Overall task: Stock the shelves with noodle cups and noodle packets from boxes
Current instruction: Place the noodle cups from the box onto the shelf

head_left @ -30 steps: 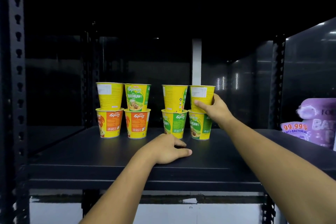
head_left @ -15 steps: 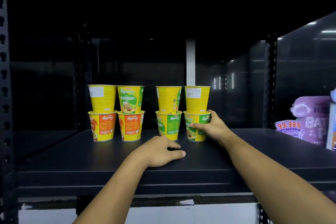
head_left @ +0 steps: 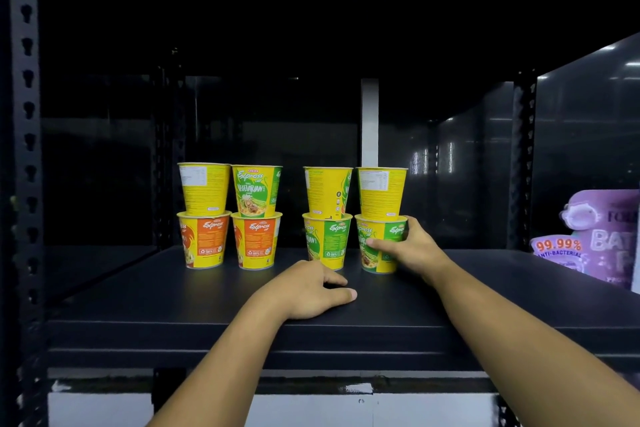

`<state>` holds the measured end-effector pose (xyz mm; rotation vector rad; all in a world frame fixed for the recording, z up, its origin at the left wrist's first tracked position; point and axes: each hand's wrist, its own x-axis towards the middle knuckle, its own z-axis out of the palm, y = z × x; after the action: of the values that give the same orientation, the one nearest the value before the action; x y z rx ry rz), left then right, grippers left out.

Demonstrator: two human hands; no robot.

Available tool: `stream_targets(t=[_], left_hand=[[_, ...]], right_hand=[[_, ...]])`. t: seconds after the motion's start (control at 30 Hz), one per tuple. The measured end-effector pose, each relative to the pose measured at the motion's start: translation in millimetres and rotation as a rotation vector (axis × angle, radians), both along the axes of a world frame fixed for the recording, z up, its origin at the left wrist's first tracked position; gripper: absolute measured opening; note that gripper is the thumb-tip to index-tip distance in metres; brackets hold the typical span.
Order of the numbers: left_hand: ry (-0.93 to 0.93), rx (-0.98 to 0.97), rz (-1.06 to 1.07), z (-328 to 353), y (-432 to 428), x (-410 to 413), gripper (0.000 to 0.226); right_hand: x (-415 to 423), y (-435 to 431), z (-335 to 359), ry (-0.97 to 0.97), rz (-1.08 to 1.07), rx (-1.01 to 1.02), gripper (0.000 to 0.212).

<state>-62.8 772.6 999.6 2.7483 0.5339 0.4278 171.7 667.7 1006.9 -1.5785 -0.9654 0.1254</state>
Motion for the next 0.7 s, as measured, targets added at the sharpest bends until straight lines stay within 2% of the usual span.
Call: stream_targets(t=[0.13, 0.33, 0.6, 0.7], left_hand=[[-0.005, 0.000, -0.001, 0, 0, 0, 0.056], [-0.012, -0.001, 0.004, -1, 1, 0, 0.055], [-0.013, 0.003, 0.007, 0, -1, 0, 0.053], [-0.009, 0.009, 0.009, 0, -2, 0, 0.054]], right_hand=[[0, 1, -1, -0.042, -0.046, -0.048, 0.089], [-5, -2, -6, -0.173, -0.135, -0.175, 0.080], [-11, -9, -13, -0.349, -0.173, -0.586, 0.078], [-21, -18, -15, -0.446, -0.210, -0.678, 0.069]])
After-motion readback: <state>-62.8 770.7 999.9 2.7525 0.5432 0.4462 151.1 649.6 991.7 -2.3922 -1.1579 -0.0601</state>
